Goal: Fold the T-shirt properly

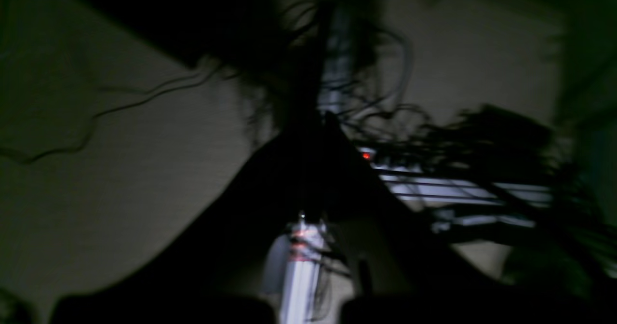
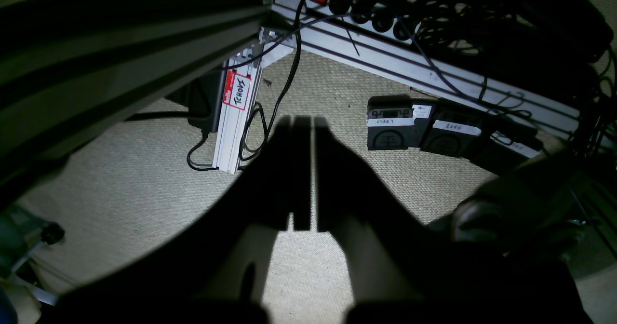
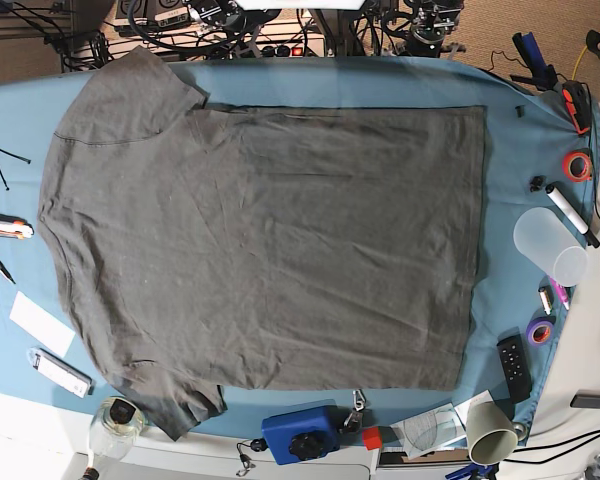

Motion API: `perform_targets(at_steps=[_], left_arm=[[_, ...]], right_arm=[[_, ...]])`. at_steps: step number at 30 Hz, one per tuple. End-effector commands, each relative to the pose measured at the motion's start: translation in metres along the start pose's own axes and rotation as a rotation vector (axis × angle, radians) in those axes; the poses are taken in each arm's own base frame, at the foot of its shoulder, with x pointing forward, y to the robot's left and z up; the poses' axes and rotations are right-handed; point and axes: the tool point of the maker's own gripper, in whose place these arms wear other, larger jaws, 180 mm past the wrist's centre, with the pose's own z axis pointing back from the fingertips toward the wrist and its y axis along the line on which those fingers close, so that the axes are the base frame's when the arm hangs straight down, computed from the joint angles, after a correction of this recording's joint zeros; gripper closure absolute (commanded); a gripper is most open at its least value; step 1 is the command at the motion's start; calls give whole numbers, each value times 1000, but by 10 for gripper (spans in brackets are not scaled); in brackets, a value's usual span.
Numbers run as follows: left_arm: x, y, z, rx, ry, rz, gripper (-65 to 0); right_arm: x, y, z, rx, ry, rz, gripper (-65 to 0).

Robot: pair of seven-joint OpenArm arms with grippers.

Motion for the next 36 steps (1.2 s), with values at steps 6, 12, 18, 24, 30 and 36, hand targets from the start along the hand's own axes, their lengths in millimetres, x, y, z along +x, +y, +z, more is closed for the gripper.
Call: perform_targets(at_steps=[6, 12, 18, 24, 30, 36], left_arm=[[-34, 1, 12, -65, 152, 21, 0], [-72, 13, 41, -77, 216, 62, 0], [-88, 26, 65, -69, 221, 92, 0], [-90, 39, 72, -48, 231, 69, 0], [-91, 45, 77, -64, 238, 69, 0], [-102, 61, 93, -37, 267, 58, 0]], right_arm=[[0, 2, 0, 5, 3, 3, -19], [-12, 2, 1, 4, 71, 3, -19], [-20, 2, 1, 5, 106, 3, -19], [-24, 3, 2, 6, 114, 2, -19], [-52, 9, 6, 12, 158, -2, -19], [-83, 9, 17, 1, 166, 3, -19]])
